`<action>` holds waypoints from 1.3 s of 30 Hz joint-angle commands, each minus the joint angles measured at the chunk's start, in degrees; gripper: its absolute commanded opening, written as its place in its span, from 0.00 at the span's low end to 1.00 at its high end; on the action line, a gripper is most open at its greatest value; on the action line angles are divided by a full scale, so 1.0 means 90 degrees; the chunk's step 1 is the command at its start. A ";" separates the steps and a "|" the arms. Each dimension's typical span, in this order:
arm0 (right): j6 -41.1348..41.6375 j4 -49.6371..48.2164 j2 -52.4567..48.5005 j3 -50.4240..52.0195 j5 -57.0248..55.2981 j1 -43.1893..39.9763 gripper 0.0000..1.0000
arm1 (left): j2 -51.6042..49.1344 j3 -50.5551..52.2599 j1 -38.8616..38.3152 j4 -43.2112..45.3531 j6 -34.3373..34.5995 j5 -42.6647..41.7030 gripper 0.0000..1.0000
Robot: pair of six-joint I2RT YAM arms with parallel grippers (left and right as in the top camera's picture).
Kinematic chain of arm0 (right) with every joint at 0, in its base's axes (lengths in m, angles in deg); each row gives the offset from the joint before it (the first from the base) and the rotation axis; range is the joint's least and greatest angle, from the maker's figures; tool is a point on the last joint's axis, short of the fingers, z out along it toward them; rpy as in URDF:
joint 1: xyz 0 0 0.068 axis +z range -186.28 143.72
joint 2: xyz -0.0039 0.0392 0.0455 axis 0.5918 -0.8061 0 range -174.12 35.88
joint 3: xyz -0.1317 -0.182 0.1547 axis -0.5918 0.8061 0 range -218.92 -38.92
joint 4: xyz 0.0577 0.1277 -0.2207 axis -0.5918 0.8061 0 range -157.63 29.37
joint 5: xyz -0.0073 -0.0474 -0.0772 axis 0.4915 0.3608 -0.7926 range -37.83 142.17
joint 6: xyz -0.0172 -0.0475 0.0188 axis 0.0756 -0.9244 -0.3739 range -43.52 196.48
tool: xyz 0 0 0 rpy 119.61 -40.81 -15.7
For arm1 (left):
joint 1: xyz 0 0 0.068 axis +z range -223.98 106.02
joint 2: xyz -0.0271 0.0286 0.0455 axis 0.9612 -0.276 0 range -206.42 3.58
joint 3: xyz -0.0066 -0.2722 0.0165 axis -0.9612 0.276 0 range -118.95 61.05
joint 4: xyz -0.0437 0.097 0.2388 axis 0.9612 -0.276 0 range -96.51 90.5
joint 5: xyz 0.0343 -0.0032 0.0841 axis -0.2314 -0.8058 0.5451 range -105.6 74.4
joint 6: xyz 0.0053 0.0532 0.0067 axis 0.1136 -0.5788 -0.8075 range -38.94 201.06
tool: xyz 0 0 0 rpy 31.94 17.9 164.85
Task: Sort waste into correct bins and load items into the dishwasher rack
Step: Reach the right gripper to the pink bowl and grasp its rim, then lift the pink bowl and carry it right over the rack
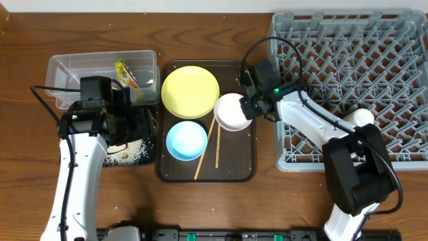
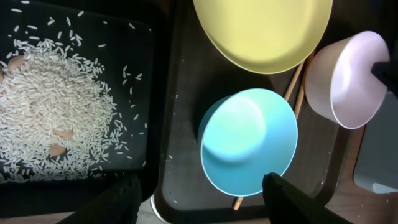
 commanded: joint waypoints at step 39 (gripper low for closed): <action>-0.4493 -0.5790 -0.0410 -0.0345 -0.5064 -0.1528 0.01 | 0.0046 0.0073 0.0010 -0.0017 -0.0058 0.0075 0.66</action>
